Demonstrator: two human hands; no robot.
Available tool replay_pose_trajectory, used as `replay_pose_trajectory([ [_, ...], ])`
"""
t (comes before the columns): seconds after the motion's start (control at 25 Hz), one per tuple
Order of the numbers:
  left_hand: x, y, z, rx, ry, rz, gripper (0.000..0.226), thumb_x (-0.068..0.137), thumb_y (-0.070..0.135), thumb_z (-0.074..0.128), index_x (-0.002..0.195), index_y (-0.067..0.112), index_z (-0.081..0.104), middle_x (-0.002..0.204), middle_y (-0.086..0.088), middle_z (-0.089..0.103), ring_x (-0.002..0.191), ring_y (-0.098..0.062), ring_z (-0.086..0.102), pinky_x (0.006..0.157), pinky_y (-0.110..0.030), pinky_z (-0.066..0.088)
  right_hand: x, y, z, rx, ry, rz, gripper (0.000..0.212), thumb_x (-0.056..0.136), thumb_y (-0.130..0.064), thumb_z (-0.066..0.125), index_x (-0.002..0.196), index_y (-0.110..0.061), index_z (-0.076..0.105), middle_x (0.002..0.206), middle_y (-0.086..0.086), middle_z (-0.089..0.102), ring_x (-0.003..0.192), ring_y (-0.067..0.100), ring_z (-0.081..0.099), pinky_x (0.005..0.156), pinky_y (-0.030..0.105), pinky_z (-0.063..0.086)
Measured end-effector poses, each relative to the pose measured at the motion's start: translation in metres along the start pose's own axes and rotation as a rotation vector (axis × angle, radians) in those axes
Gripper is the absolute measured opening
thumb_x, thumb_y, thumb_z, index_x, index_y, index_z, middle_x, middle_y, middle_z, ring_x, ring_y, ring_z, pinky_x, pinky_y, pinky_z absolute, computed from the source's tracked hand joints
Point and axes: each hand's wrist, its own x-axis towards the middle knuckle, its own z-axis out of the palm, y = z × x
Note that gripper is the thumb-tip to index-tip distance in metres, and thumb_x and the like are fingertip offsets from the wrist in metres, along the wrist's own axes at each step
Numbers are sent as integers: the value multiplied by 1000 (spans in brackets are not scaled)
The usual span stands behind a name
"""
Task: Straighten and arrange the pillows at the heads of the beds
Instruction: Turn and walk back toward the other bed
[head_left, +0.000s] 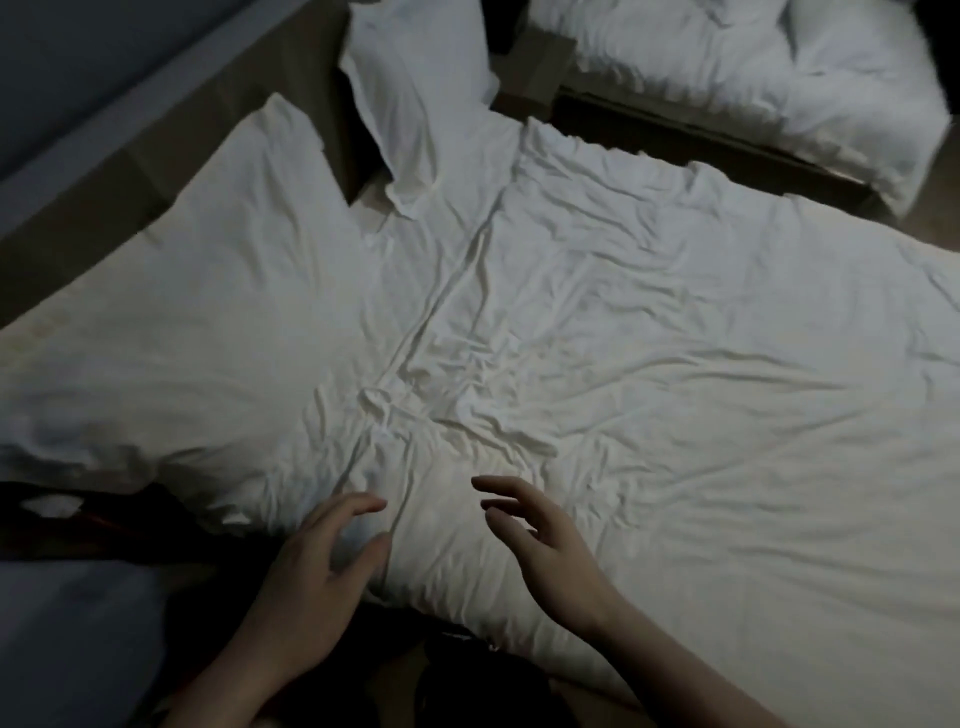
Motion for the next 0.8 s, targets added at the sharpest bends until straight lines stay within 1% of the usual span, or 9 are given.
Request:
replay_pose_trajectory([
  [0.04,-22,13,2,-34,-21,6,25,93,23,73,115,34,70,123,21,67,122,6,58,104,-12,41,-32,0,-5,33,20,-4,28,105,-24,59,124,-41,70,128,-16,71,125,-2,61,102,28,52],
  [0.08,-41,24,3,-81,-48,5,25,94,25,73,116,36,71,120,22,68,118,6,60,99,-10,43,-60,0,-10,64,37,-4,28,104,-27,59,125,-42,70,130,-16,70,128,1,61,109,37,50],
  [0.16,-75,42,6,-152,-90,1,29,90,42,71,119,42,71,120,17,70,112,1,65,98,-18,48,-112,1,-21,111,89,-9,30,99,-36,59,127,-43,70,132,-15,70,131,5,60,114,50,46],
  [0.24,-101,57,13,-199,-129,-5,36,84,50,66,119,46,70,121,10,72,113,-2,67,101,-28,51,-156,10,-36,133,159,-6,33,97,-39,59,127,-43,70,131,-10,71,131,6,61,115,54,45],
  [0.36,-121,81,31,-231,-180,10,34,85,43,64,118,45,71,121,8,73,118,-1,65,103,-32,51,-200,23,-58,168,224,0,30,101,-39,62,130,-41,69,130,-3,72,130,6,62,114,54,47],
  [0.52,-131,125,68,-242,-229,55,29,86,41,64,114,43,72,120,13,72,119,3,62,98,-26,47,-234,36,-92,248,296,-15,38,93,-37,59,129,-34,71,130,-6,73,129,7,63,113,46,50],
  [0.64,-135,161,114,-210,-292,89,20,97,32,68,114,40,72,122,16,71,121,3,61,97,-22,46,-258,53,-132,279,340,-28,37,94,-38,59,129,-34,71,131,-9,72,128,7,64,111,45,51],
  [0.72,-140,183,153,-195,-322,96,21,98,25,67,113,39,73,120,20,70,119,4,62,95,-20,46,-277,74,-167,302,367,-19,33,98,-29,58,129,-31,71,131,-12,71,127,6,64,110,44,52],
  [0.8,-148,206,201,-186,-334,88,22,98,26,67,112,41,72,118,24,70,117,6,62,94,-19,47,-296,100,-209,327,385,5,31,103,-18,56,127,-29,73,130,-12,72,125,6,65,108,44,54],
])
